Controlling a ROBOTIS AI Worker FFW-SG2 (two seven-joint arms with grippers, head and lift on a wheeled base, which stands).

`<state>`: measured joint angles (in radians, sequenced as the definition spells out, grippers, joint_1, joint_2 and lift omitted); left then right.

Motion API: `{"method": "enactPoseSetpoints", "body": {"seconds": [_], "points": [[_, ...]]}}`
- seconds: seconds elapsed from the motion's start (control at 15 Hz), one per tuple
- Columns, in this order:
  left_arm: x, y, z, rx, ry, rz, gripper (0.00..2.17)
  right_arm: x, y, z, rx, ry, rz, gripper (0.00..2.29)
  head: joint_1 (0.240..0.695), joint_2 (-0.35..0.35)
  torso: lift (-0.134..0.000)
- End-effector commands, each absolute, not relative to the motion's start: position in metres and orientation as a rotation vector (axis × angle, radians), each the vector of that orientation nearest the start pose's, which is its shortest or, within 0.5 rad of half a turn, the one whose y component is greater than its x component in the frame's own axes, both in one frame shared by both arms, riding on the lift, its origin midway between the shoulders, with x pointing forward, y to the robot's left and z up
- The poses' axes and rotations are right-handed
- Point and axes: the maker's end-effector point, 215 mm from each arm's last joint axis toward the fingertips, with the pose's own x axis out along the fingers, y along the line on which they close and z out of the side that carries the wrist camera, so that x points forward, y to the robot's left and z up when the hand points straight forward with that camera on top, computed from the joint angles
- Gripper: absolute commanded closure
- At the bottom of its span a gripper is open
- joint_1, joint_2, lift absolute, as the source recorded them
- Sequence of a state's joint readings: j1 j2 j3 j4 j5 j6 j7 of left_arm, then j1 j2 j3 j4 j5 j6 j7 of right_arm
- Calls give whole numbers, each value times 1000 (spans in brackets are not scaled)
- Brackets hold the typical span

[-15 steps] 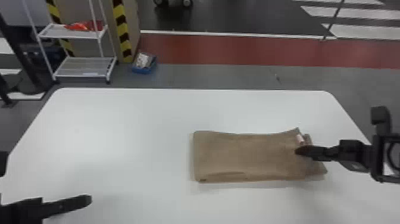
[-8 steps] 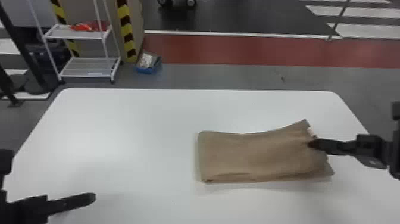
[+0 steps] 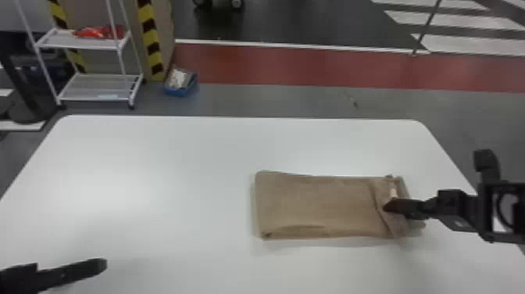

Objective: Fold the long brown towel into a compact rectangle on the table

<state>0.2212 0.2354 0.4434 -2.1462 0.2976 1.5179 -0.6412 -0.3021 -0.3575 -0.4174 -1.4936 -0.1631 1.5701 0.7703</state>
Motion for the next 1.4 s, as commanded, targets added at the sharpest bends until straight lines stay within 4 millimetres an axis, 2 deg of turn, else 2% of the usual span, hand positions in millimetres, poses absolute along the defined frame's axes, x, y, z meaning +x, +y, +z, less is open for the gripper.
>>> {"method": "enactPoseSetpoints", "body": {"seconds": [0.0, 0.07, 0.13, 0.2, 0.33, 0.4, 0.6, 0.73, 0.8, 0.87, 0.93, 1.0, 1.2, 1.33], "points": [[361, 307, -447, -441, 979, -314, 83, 486, -374, -418, 683, 971, 270, 1177, 695, -91, -123], [360, 308, -448, -440, 981, -312, 83, 494, -388, -392, 683, 900, 269, 1177, 695, -89, -123], [361, 309, -448, -441, 981, -311, 83, 498, -415, -368, 686, 837, 243, 1177, 695, -89, -123], [360, 310, -449, -440, 985, -309, 83, 497, -425, -365, 683, 834, 232, 1177, 695, -92, -123], [360, 308, -449, -443, 985, -314, 83, 475, -398, -426, 689, 986, 220, 1177, 695, -136, -123], [360, 309, -448, -440, 983, -313, 83, 474, -392, -437, 700, 1011, 215, 1177, 695, -141, -123], [359, 310, -449, -440, 986, -309, 83, 483, -384, -431, 681, 1012, 235, 1177, 695, -112, -123], [360, 311, -451, -439, 988, -304, 83, 484, -386, -428, 684, 1002, 232, 1177, 695, -103, -123], [361, 311, -451, -442, 989, -305, 83, 490, -393, -410, 684, 950, 238, 1177, 695, -101, -123], [363, 311, -451, -442, 987, -305, 83, 495, -411, -383, 697, 868, 232, 1177, 695, -100, -123], [364, 312, -452, -445, 986, -304, 83, 496, -427, -366, 700, 828, 227, 1177, 695, -106, -123], [364, 311, -453, -446, 988, -305, 83, 493, -432, -371, 672, 853, 212, 1177, 695, -120, -123], [364, 307, -454, -448, 985, -315, 83, 477, -412, -422, 675, 989, 196, 1173, 695, -147, -123], [362, 312, -454, -449, 986, -308, 83, 479, -414, -430, 685, 1012, 178, 1173, 695, -143, -123]]}}
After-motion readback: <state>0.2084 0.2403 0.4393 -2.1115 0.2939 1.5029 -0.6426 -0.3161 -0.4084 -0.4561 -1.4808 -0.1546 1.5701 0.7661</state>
